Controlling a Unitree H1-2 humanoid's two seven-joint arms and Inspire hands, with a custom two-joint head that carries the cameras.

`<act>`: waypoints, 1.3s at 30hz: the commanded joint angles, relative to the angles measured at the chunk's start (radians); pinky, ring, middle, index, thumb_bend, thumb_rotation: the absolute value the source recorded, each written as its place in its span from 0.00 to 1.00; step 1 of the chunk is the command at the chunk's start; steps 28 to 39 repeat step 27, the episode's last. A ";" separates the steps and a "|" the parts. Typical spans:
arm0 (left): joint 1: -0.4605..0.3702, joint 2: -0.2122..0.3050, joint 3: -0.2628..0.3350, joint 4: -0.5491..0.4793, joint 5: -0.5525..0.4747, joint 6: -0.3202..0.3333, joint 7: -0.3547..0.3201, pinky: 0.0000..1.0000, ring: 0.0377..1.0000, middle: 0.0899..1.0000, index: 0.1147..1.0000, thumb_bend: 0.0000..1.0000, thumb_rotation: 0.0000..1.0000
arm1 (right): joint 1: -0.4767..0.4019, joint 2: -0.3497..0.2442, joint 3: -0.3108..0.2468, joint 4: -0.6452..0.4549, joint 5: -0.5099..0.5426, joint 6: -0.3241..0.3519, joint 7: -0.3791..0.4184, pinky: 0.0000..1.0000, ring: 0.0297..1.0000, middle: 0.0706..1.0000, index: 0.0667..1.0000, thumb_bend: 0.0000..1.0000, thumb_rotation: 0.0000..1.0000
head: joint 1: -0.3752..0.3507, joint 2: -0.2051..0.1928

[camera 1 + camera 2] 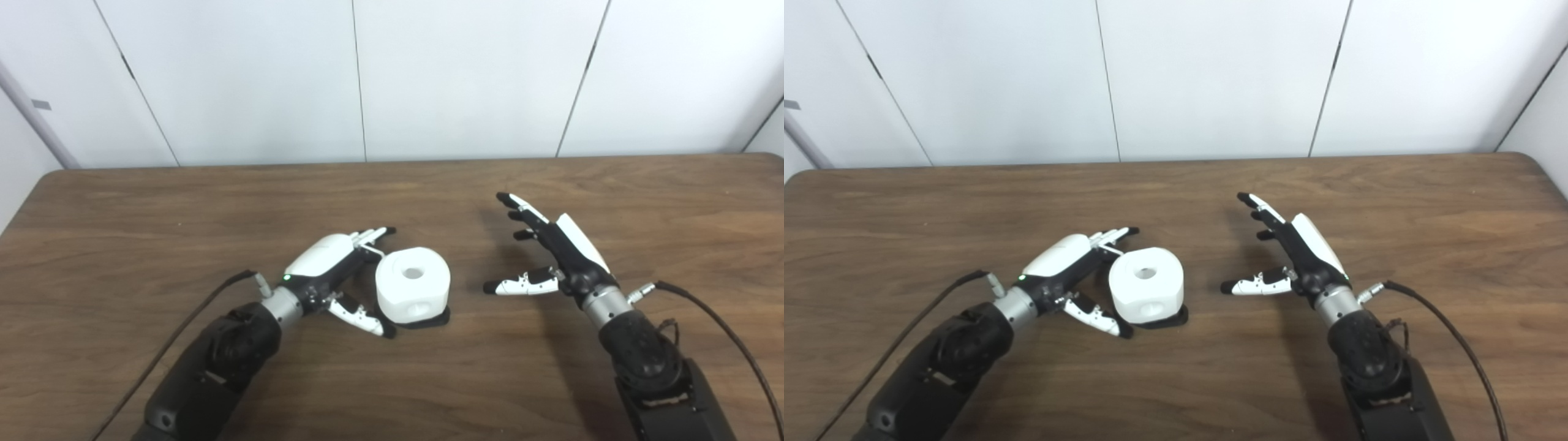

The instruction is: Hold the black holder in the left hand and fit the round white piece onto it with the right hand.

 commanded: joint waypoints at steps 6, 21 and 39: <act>0.029 0.090 0.097 -0.037 -0.035 0.106 -0.026 1.00 1.00 1.00 1.00 0.98 0.00 | 0.020 0.023 -0.055 0.034 0.074 -0.112 -0.089 0.78 0.87 0.91 0.90 0.58 0.05 | 0.008 -0.011; 0.156 -0.001 0.295 -0.072 -0.266 0.091 0.097 0.91 1.00 1.00 1.00 0.50 0.34 | 0.086 0.047 -0.126 0.062 0.158 -0.177 -0.151 0.83 0.91 0.93 0.92 0.43 0.43 | 0.035 -0.054; 0.188 -0.111 0.354 -0.068 -0.401 0.043 0.164 0.95 1.00 1.00 1.00 0.79 0.85 | 0.118 0.061 -0.142 -0.028 0.209 -0.104 -0.134 0.94 0.95 0.94 0.95 0.45 0.87 | 0.041 -0.078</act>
